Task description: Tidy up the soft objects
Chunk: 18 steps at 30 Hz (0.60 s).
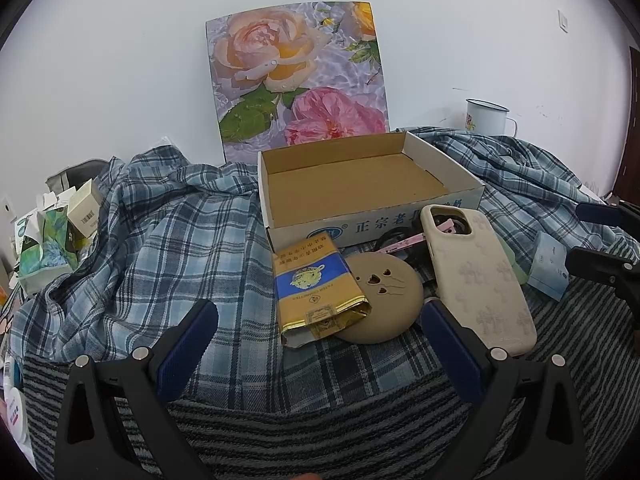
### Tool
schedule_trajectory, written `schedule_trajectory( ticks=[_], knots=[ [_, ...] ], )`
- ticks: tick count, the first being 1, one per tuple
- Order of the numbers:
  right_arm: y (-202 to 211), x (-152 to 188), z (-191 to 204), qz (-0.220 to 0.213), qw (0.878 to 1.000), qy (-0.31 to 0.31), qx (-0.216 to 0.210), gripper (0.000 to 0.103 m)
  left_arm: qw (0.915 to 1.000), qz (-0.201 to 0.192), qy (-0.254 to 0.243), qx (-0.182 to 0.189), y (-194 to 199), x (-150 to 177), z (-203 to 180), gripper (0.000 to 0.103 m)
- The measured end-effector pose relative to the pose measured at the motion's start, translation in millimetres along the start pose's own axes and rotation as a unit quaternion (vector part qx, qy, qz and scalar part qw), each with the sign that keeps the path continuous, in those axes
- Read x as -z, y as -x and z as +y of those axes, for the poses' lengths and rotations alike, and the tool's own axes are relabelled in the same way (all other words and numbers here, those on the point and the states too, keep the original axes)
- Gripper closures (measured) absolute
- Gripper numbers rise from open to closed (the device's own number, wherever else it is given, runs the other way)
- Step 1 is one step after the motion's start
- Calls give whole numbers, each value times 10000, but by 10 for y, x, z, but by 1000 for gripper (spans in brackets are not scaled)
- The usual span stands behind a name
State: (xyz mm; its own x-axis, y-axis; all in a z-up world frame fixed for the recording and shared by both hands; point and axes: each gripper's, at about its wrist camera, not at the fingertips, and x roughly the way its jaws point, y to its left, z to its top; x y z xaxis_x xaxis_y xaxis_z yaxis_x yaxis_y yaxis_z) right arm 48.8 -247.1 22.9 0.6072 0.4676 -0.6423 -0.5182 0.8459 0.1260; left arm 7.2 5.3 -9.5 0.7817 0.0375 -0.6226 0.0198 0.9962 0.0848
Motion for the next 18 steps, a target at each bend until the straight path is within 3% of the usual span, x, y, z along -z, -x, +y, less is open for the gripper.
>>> schedule_trajectory(
  ticks=[11, 18],
  knots=[
    [20, 4, -12, -24, 10000, -14, 0, 0, 9998, -44, 145, 131, 44, -11, 44, 0],
    [11, 2, -22, -6, 10000, -57, -81, 0, 9940, 331, 938, 445, -80, -160, 220, 0]
  ],
)
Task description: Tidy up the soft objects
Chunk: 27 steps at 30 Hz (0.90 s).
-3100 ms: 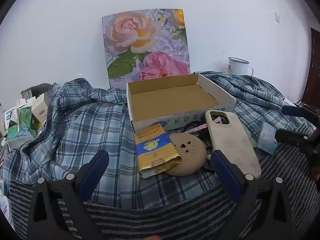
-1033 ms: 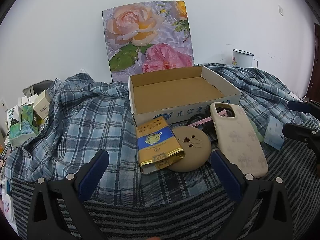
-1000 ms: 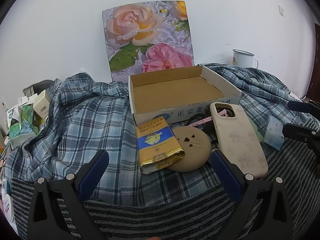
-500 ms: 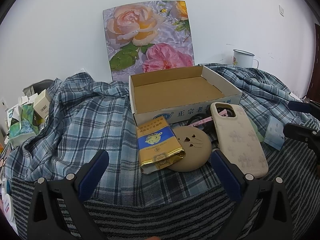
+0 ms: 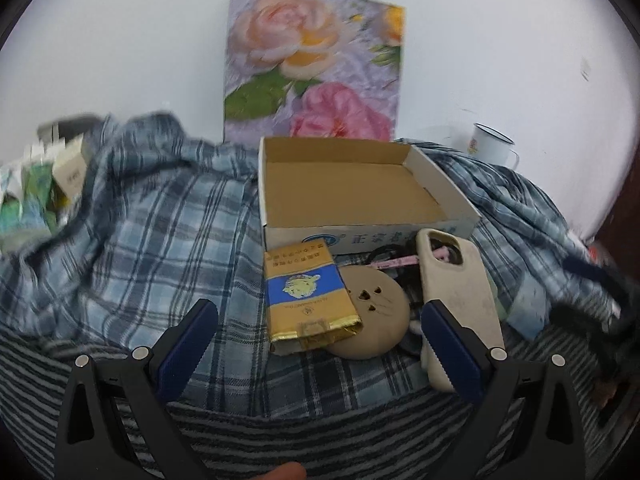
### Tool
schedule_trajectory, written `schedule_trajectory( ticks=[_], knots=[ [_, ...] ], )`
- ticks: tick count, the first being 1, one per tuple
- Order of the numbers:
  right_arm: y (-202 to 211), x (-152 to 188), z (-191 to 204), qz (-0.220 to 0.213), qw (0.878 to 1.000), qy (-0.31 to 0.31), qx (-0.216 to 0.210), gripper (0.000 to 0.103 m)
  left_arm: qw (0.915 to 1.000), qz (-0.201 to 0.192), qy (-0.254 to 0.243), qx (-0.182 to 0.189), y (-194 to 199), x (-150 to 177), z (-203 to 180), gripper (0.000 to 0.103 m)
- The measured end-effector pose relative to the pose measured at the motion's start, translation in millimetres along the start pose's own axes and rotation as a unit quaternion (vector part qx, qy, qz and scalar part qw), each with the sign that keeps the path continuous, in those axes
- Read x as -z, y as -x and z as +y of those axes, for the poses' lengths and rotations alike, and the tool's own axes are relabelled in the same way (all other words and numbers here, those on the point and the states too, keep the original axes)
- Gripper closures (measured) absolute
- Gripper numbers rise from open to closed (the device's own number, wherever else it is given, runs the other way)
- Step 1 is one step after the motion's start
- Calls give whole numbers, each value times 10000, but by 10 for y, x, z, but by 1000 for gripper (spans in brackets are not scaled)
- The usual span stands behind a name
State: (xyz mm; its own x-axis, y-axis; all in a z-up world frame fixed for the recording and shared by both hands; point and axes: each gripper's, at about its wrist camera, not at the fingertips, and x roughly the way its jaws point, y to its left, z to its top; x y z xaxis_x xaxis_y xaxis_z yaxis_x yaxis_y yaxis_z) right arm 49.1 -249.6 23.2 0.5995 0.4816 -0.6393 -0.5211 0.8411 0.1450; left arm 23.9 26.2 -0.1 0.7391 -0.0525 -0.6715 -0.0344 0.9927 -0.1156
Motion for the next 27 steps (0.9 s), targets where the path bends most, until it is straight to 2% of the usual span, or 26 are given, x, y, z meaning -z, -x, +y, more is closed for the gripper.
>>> schedule_trajectory(
  ticks=[1, 3, 5, 7, 24, 25, 26, 27],
  knots=[
    [-4, 0, -1, 12, 10000, -2, -18, 0, 9999, 62, 99, -25, -37, -23, 27, 0],
    [-8, -2, -6, 19, 10000, -20, -39, 0, 9996, 159, 228, -45, -112, -46, 76, 8],
    [-2, 0, -9, 1, 10000, -39, -62, 0, 9988, 345, 334, 17, -197, -48, 116, 24],
    [5, 1, -21, -16, 10000, -64, -72, 0, 9982, 469, 379, 76, -266, -36, 123, 26],
    [5, 7, -79, -18, 9995, -231, -207, 0, 9967, 677, 370, -239, -483, -81, 82, 26],
    [4, 7, -80, -17, 9995, -241, -217, 0, 9968, 676, 351, -260, -489, -73, 77, 29],
    [3, 9, -84, -14, 9994, -246, -225, 0, 9969, 666, 331, -276, -495, -66, 72, 43],
    [8, 12, -85, -15, 9994, -251, -227, 0, 9967, 691, 298, -299, -509, -59, 65, 47]
  ],
)
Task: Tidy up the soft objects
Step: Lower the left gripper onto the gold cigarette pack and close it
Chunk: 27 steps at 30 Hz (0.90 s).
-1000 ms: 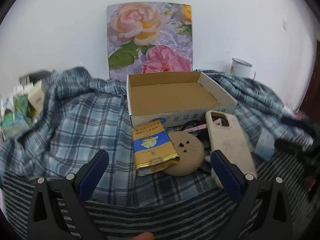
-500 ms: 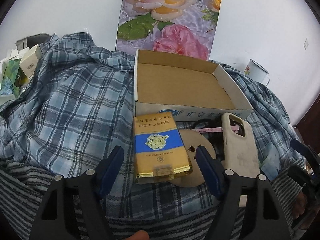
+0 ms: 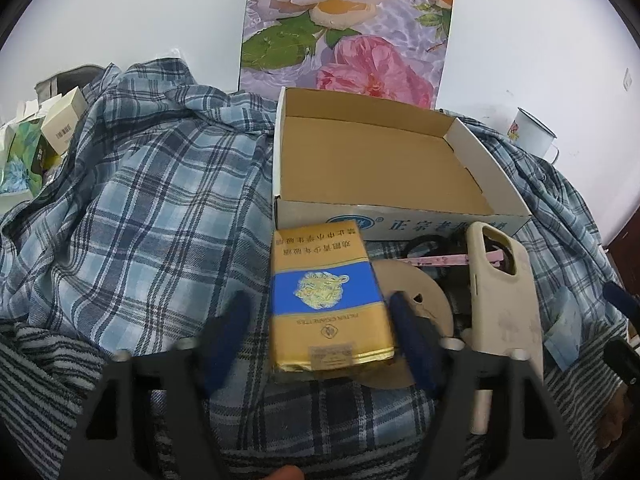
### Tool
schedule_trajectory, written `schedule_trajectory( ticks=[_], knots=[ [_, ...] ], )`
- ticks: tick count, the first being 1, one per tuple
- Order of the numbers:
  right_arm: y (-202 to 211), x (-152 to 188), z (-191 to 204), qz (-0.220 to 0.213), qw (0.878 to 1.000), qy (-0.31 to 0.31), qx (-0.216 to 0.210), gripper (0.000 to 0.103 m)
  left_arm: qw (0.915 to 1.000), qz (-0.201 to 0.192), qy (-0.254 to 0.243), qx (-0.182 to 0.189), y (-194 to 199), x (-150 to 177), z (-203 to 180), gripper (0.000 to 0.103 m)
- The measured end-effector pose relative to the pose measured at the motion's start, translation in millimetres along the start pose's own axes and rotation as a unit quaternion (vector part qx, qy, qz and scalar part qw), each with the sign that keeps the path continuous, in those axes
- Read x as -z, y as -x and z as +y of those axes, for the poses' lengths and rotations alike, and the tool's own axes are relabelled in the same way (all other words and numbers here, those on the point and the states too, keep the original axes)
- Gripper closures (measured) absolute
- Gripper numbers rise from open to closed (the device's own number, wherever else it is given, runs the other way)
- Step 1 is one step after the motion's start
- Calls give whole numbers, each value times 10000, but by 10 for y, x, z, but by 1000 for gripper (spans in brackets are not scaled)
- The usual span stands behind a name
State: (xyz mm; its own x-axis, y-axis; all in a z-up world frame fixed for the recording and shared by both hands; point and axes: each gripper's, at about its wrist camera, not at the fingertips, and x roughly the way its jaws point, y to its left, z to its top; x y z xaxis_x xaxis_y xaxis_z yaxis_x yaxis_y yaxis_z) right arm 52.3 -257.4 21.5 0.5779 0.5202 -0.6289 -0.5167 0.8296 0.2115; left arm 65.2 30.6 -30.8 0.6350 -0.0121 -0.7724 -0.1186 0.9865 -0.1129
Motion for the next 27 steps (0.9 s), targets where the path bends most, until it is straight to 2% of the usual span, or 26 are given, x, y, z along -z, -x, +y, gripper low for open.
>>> schedule_trajectory(
  ticks=[7, 12, 16, 18, 21, 24, 27],
  knots=[
    [-8, 0, -8, 49, 10000, -2, -4, 0, 10000, -82, -15, 1, 3, 30, -5, 47],
    [-26, -1, -5, 93, 10000, 7, 22, 0, 9997, -193, -32, 176, 59, 52, -2, 48],
    [101, -7, 15, -212, 9997, 88, -38, 0, 9989, -340, -67, 324, 127, 68, -21, 48],
    [120, -36, -15, -199, 9997, 40, -156, 0, 9984, -375, -101, 414, 153, 81, -32, 48],
    [83, -94, -34, 48, 9997, 250, 70, 0, 9975, -465, -182, 505, 205, 107, -53, 48],
    [-55, -111, -44, 496, 9959, 642, 397, 0, 9967, -537, -265, 549, 254, 128, -78, 48],
    [-223, -61, -104, 844, 9935, 690, 315, 0, 9962, -579, -337, 549, 289, 148, -97, 48]
  ],
)
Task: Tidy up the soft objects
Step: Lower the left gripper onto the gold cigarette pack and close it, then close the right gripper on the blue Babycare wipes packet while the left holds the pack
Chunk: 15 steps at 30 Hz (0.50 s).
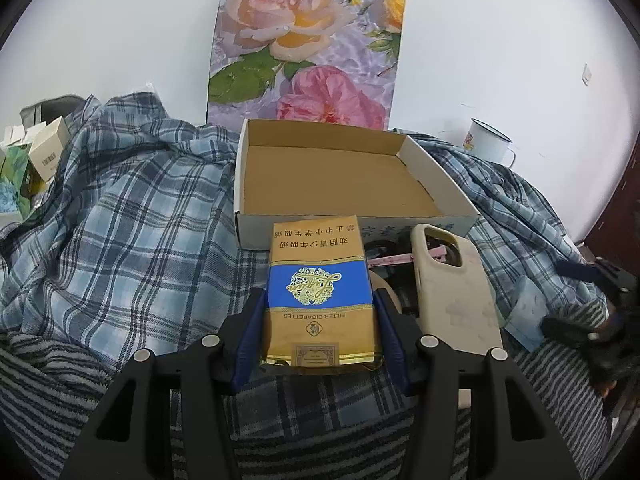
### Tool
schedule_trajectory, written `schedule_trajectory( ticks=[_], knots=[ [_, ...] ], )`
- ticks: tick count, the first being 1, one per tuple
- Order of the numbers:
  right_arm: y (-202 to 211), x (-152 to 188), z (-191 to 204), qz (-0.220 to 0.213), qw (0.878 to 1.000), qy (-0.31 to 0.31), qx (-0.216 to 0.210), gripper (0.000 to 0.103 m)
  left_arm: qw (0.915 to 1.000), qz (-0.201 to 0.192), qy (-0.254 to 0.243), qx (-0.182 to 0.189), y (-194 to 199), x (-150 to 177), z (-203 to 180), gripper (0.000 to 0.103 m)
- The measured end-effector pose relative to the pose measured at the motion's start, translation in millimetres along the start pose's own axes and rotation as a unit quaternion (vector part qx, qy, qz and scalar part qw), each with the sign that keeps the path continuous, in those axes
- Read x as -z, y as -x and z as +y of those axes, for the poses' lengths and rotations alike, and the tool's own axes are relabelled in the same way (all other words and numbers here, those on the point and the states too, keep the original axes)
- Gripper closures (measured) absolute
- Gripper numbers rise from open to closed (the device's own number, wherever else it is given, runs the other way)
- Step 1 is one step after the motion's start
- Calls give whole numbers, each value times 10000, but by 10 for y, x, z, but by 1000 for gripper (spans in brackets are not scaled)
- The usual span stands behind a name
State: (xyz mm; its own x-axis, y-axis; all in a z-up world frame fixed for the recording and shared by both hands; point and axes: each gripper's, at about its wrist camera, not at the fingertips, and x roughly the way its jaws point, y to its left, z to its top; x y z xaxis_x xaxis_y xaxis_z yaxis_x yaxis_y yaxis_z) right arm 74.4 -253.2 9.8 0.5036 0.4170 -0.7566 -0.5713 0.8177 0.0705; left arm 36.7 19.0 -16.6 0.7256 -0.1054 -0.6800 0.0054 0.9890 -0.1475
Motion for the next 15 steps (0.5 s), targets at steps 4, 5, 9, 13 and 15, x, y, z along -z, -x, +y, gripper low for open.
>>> schedule_trajectory(
  ticks=[4, 5, 9, 13, 15],
  knots=[
    [-190, 37, 33, 350, 9993, 100, 99, 0, 9999, -55, -87, -77, 28, 11, -24, 48],
    [-241, 47, 29, 439, 9990, 101, 65, 0, 9999, -78, -104, -92, 35, 10, -29, 48],
    [-282, 77, 34, 522, 9985, 113, 114, 0, 9997, -86, -141, -167, 30, 16, -30, 48],
    [-285, 89, -7, 531, 9986, -4, -16, 0, 9995, -49, -204, -228, 13, 30, -51, 48],
    [-288, 84, -11, 538, 9985, -34, -8, 0, 9994, -47, -235, -268, 9, 36, -62, 48]
  ],
)
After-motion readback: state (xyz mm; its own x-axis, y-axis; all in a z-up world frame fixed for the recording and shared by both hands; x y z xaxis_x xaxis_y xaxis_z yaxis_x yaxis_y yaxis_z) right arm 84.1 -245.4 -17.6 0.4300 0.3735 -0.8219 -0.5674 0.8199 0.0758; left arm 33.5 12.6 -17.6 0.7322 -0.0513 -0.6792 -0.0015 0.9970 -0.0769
